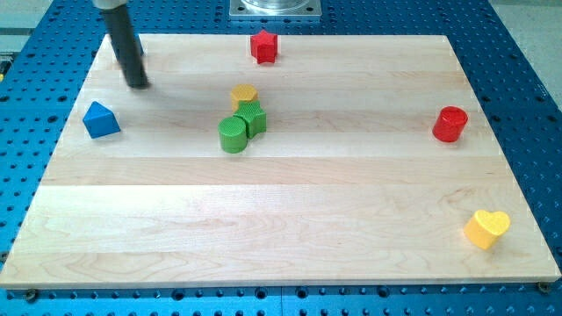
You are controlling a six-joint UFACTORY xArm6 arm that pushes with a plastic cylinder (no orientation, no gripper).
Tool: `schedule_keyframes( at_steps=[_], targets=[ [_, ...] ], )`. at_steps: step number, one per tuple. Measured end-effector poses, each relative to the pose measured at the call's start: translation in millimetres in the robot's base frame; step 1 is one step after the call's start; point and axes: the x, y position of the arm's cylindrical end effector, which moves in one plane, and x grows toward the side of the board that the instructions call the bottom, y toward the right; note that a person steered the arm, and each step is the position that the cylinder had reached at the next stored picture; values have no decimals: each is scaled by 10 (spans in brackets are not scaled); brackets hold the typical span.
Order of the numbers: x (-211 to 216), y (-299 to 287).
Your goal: Move triangle in between red blocks
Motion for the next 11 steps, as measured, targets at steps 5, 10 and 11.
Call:
schedule_keyframes(
  at_steps=[5, 10, 11],
  targets=[
    [825, 877],
    [-154, 3063],
    [-265, 2475]
  ],
)
